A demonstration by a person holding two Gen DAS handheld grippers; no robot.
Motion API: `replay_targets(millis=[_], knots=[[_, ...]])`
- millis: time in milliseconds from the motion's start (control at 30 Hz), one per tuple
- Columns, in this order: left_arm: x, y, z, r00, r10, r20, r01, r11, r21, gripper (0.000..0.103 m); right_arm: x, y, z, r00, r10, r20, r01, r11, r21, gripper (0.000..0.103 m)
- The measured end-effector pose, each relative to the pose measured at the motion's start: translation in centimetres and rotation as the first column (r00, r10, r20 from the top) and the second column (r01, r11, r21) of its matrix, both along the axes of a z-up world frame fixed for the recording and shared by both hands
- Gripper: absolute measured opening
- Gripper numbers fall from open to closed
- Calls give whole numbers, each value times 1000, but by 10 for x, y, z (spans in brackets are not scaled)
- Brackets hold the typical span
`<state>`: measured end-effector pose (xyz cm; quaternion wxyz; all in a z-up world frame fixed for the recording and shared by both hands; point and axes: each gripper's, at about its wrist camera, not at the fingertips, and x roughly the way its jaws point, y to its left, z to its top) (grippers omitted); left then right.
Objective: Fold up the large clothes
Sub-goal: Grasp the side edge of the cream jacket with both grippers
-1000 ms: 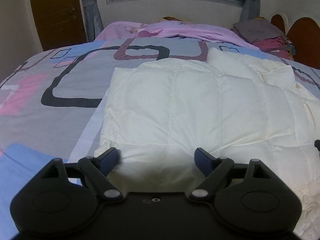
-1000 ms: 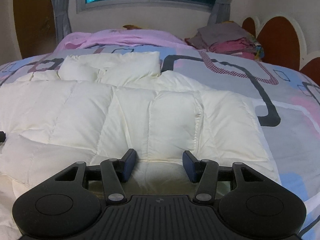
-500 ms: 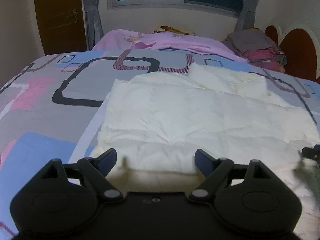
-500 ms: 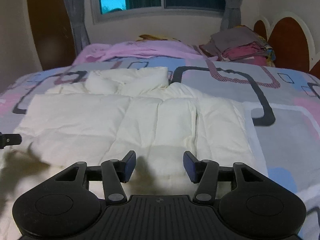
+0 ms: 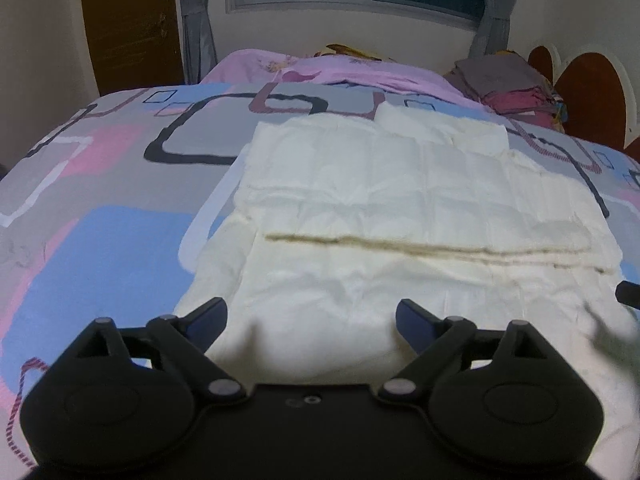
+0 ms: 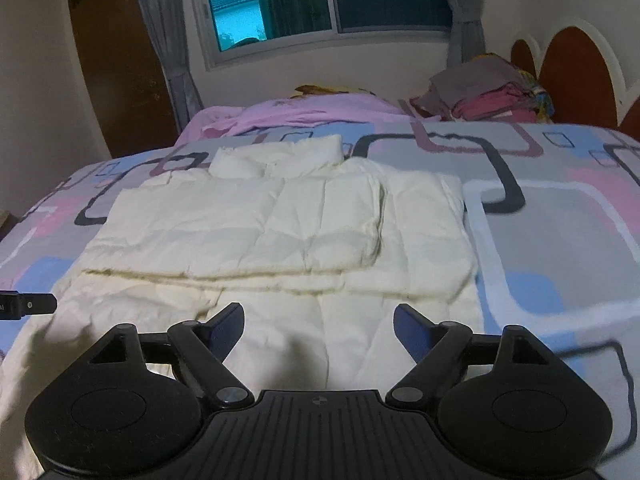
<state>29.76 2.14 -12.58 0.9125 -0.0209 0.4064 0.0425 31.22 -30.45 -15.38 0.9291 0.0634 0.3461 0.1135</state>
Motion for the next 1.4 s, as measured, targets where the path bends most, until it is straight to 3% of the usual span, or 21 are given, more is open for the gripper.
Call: replay_targets(millis=[433, 500, 533, 633, 767, 1000, 1133, 1233, 1267, 1333, 1400], knots=[[-51, 49, -9, 1000, -9, 3, 9, 999, -32, 93, -77, 4, -10, 991, -126, -45, 120, 986, -114, 81], [-64, 65, -12, 1000, 6, -2, -6, 999, -47, 94, -89, 2, -13, 986, -159, -56, 150, 978, -143, 91], [-70, 73, -14, 1000, 16, -5, -16, 999, -52, 94, -96, 2, -15, 983, -178, -49, 168, 973, -160, 102], [-92, 96, -20, 999, 44, -19, -46, 996, -77, 95, -112, -2, -19, 977, -205, -52, 192, 962, -195, 103], [-113, 118, -30, 997, 49, -53, -53, 994, -94, 96, -128, -13, -29, 960, -262, -94, 242, 952, -185, 103], [-127, 134, -54, 990, 6, -142, -38, 973, -227, 91, -147, -21, -41, 935, -326, -141, 303, 939, -164, 103], [-132, 131, -57, 991, -22, -134, -14, 967, -255, 90, -156, -23, -47, 922, -347, -175, 328, 936, -126, 103], [-136, 129, -56, 990, -64, -128, 23, 954, -299, 79, -164, -25, -49, 916, -344, -205, 331, 939, -93, 102], [-137, 127, -56, 989, -76, -126, 34, 951, -307, 71, -166, -26, -50, 915, -343, -214, 333, 939, -80, 101], [-138, 126, -55, 988, -94, -124, 48, 942, -331, 59, -169, -27, -50, 916, -334, -223, 329, 942, -60, 86], [-136, 126, -56, 984, -114, -134, 56, 925, -376, 35, -170, -27, -49, 916, -331, -226, 329, 943, -48, 78]])
